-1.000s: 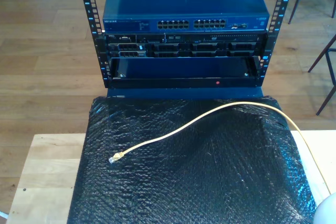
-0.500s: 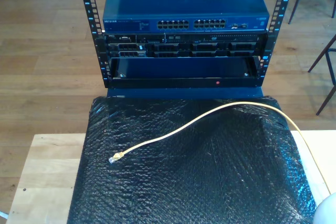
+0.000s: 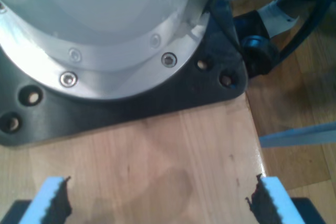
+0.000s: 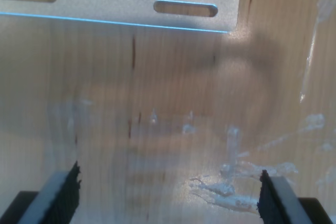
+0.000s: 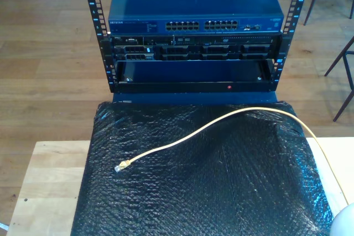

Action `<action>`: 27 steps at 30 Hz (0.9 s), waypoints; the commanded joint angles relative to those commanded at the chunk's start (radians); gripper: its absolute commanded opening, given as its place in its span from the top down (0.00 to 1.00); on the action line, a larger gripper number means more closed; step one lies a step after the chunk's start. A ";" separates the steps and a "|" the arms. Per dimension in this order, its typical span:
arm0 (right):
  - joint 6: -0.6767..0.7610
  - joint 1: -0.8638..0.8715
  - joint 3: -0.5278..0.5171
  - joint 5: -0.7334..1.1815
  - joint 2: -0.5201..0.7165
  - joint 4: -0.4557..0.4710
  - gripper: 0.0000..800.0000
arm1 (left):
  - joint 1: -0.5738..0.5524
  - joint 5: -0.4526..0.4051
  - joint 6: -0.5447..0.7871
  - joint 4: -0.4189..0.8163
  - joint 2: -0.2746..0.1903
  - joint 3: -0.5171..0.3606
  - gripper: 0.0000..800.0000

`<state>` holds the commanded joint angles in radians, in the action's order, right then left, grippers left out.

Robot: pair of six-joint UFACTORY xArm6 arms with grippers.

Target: Grab the cable and plug it in

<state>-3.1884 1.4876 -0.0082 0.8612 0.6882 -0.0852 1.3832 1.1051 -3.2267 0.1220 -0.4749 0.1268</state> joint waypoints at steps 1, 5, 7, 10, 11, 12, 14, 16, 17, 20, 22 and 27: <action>0.000 0.000 0.000 0.002 0.000 0.000 0.00 | 0.000 0.000 0.000 0.000 0.000 0.000 0.00; 0.000 0.000 0.000 0.002 0.000 0.000 0.00 | 0.000 0.000 0.000 0.000 0.000 0.000 0.00; 0.000 0.000 0.000 0.000 0.000 0.000 0.00 | 0.000 0.000 0.000 0.000 0.000 0.000 0.00; 0.000 0.000 0.000 0.002 0.000 0.000 0.00 | 0.000 0.000 0.000 0.000 0.000 0.000 0.00; 0.000 -0.002 0.000 0.002 0.000 0.000 0.00 | 0.000 0.000 0.000 0.000 0.000 0.000 0.00; 0.000 0.000 0.000 0.000 0.000 0.000 0.00 | 0.000 0.000 0.000 0.000 0.000 0.000 0.00; 0.000 0.000 0.000 0.002 0.000 0.000 0.00 | 0.000 0.000 0.000 0.000 0.000 0.000 0.00; 0.000 0.000 0.000 0.002 0.000 0.000 0.00 | 0.000 0.000 0.000 0.000 0.000 0.000 0.00; 0.000 0.000 0.000 0.000 0.000 0.000 0.00 | 0.000 0.000 0.000 0.000 0.000 0.000 0.00; 0.002 0.000 0.002 0.000 0.000 0.000 0.00 | 0.000 0.000 0.000 0.000 0.000 0.000 0.00; 0.002 0.000 0.005 0.002 0.002 0.000 0.00 | 0.000 0.000 0.000 0.000 0.000 0.000 0.00; 0.003 -0.002 0.014 0.011 0.011 0.000 0.00 | 0.000 0.000 0.000 0.000 0.000 0.000 0.00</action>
<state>-3.1853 1.4860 0.0056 0.8719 0.6989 -0.0852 1.3832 1.1051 -3.2267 0.1220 -0.4749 0.1268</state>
